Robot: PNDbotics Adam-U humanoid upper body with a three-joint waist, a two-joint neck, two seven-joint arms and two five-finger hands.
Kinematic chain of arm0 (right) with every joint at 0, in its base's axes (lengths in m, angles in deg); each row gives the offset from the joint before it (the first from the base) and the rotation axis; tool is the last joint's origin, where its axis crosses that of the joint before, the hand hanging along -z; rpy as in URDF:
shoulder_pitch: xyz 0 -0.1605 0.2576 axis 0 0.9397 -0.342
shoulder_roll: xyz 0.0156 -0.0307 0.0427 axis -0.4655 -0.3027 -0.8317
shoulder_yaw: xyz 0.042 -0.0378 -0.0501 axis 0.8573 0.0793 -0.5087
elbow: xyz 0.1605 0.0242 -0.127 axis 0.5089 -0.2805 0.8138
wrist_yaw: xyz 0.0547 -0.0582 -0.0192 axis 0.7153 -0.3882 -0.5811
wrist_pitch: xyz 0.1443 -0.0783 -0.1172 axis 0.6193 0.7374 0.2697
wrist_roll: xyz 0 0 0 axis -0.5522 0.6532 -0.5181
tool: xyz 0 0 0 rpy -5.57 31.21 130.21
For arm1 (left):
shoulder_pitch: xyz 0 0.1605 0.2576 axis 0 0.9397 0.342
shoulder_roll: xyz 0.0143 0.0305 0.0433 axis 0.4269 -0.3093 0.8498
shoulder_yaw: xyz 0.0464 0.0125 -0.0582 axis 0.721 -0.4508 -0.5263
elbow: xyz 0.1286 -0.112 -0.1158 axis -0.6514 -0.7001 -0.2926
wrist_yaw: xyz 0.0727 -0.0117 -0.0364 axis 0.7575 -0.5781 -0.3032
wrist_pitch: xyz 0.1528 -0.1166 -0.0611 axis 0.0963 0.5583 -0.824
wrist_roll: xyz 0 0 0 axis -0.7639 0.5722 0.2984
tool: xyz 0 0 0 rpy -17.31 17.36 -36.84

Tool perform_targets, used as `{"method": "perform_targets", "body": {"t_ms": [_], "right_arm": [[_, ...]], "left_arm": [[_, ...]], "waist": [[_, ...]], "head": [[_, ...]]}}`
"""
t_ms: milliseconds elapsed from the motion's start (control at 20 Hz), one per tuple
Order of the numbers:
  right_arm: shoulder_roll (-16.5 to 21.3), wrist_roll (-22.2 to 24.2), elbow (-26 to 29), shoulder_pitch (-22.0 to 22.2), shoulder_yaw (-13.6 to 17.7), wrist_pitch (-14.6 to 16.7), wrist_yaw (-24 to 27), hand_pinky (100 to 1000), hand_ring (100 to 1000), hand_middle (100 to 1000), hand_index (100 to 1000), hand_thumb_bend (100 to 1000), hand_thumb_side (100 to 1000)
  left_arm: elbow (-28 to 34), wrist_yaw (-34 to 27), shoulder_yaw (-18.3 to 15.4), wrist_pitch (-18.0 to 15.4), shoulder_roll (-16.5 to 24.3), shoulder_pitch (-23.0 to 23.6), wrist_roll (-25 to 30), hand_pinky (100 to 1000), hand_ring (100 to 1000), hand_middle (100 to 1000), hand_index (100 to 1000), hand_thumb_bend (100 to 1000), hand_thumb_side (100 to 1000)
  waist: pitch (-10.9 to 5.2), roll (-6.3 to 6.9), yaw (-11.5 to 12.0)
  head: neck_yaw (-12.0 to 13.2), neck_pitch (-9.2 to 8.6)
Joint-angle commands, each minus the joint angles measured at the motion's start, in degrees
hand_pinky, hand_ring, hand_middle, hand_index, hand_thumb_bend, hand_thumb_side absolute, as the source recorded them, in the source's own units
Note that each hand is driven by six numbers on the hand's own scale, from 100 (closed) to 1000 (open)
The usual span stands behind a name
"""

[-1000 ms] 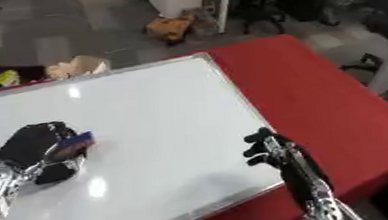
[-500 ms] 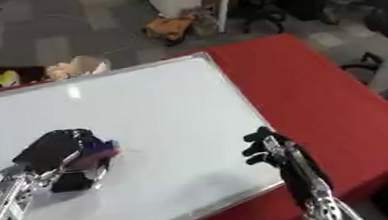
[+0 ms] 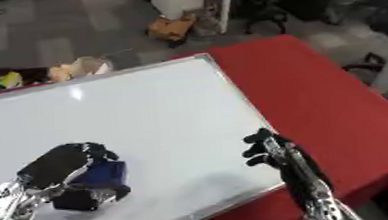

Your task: Wipe the whiteboard clean with a brush.

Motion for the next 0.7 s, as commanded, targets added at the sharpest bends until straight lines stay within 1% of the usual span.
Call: {"method": "perform_targets", "body": {"t_ms": [50, 250, 450, 600, 700], "right_arm": [[0.99, -0.08, 0.64, -0.06, 0.40, 0.09, 0.28, 606, 639, 482, 688, 100, 872], [0.94, -0.17, 0.53, 0.04, 0.48, 0.11, 0.25, 606, 639, 482, 688, 100, 872], [0.93, -0.35, 0.50, 0.13, 0.66, 0.17, 0.19, 606, 639, 482, 688, 100, 872], [0.91, -0.47, 0.40, 0.25, 0.76, 0.18, 0.10, 606, 639, 482, 688, 100, 874], [0.85, -0.54, 0.27, 0.28, 0.79, 0.21, 0.06, 606, 639, 482, 688, 100, 874]], "left_arm": [[4.92, -2.96, -0.63, 1.31, 1.57, 0.13, 2.63, 581, 596, 611, 844, 417, 1000], [10.23, -6.47, -3.57, 4.29, 2.33, 2.16, 2.87, 575, 585, 600, 847, 383, 1000], [15.25, -9.88, -7.67, 7.65, 3.60, 4.46, 1.35, 569, 570, 587, 860, 386, 1000], [17.20, -12.34, -11.13, 10.12, 4.39, 6.01, -0.55, 557, 550, 567, 874, 375, 979], [18.09, -14.02, -13.00, 11.79, 4.59, 6.96, -1.65, 557, 546, 562, 882, 367, 961]], "waist": [[-0.83, 0.10, 0.07], [-0.92, 0.15, 0.42], [-0.89, 0.18, 0.90], [-0.94, 0.31, 1.11], [-0.97, 0.39, 1.21]], "head": [[-0.15, -0.50], [-0.35, -0.48], [-0.38, -0.54], [0.69, -0.56], [1.88, -0.81]]}}
